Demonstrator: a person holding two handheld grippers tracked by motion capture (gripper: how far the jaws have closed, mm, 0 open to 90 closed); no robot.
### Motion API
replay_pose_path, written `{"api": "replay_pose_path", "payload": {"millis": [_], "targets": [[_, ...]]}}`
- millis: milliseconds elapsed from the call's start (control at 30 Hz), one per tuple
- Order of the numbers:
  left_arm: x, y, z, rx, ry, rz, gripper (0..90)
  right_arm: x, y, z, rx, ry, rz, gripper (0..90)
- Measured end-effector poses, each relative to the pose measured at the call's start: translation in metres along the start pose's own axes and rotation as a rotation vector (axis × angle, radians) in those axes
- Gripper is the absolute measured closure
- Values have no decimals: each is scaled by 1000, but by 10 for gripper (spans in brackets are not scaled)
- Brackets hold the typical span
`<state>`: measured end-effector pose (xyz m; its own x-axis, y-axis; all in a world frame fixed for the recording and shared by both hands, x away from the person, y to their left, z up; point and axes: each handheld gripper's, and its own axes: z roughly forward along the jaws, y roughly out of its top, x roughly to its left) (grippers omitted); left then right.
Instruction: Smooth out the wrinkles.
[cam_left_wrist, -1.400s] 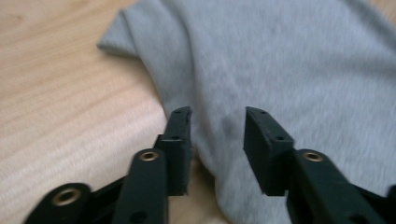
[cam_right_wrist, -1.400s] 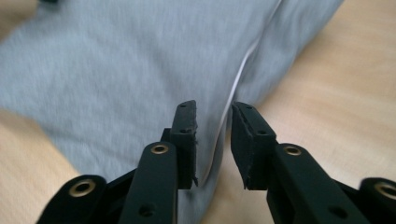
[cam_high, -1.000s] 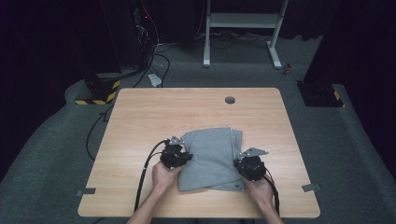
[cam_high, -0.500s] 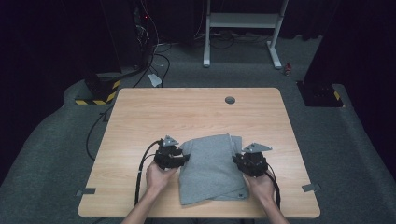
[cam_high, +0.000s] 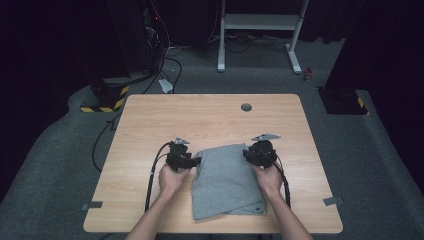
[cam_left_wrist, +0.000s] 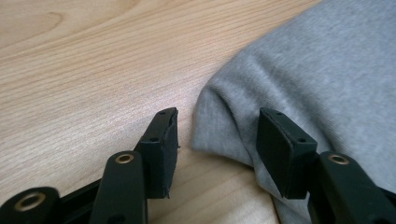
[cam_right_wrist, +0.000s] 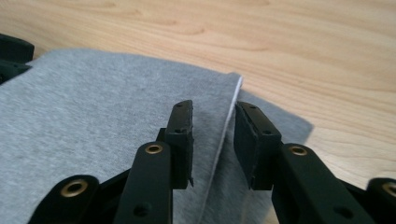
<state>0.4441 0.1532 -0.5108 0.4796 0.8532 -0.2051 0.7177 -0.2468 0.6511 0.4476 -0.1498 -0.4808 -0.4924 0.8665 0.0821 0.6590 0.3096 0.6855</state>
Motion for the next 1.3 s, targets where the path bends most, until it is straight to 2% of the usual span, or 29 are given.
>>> {"api": "replay_pose_path", "payload": {"millis": [67,133,200,267,300,367,467,567,600,667,767,833,900,933,1000,1033,1100,1133,1200,1300], "targets": [[-2,6,3,26,0,34,544,0,0,6,19,-1,-8,683],[-5,9,6,48,-16,61,693,-1,-1,9,32,8,-9,751],[-5,14,7,64,-29,67,836,0,-1,10,41,13,-21,815],[-6,17,5,66,-18,74,863,0,-1,9,45,14,-43,832],[-6,20,2,65,2,97,868,0,-1,7,48,14,-51,838],[-6,29,-13,22,37,140,872,0,-1,0,35,9,-81,847],[-3,44,-35,-48,53,155,875,-3,-1,-14,6,-9,-123,852],[-4,50,-34,-75,74,153,852,-2,-1,-15,1,-16,-134,847],[-5,49,-30,-77,82,152,812,0,-1,-11,11,-17,-143,833],[-8,45,-26,-77,87,156,678,2,-2,-5,30,-19,-139,755],[-16,36,-27,-108,67,167,562,2,-3,-9,-1,-17,-117,718],[-24,32,-26,-115,21,185,526,1,-3,-12,-20,-16,-92,722],[-31,28,-19,-96,-50,187,508,0,-2,-11,-12,4,-81,793],[-34,27,-14,-72,-57,201,507,1,-2,-8,8,8,-96,832],[-37,23,-2,-9,-20,240,521,3,-4,-3,36,-17,-131,856],[-33,20,2,0,-23,238,523,2,-6,-1,44,-26,-139,857],[-24,19,3,-12,-60,151,507,-4,-8,1,52,-32,-117,855],[-22,19,1,-12,-65,140,499,-7,-9,0,48,-28,-106,843],[-24,17,-7,-25,-69,146,497,-7,-9,-6,23,-27,-100,806],[-34,14,-21,-56,-117,161,444,0,-9,-19,-20,-14,-103,759]]}}
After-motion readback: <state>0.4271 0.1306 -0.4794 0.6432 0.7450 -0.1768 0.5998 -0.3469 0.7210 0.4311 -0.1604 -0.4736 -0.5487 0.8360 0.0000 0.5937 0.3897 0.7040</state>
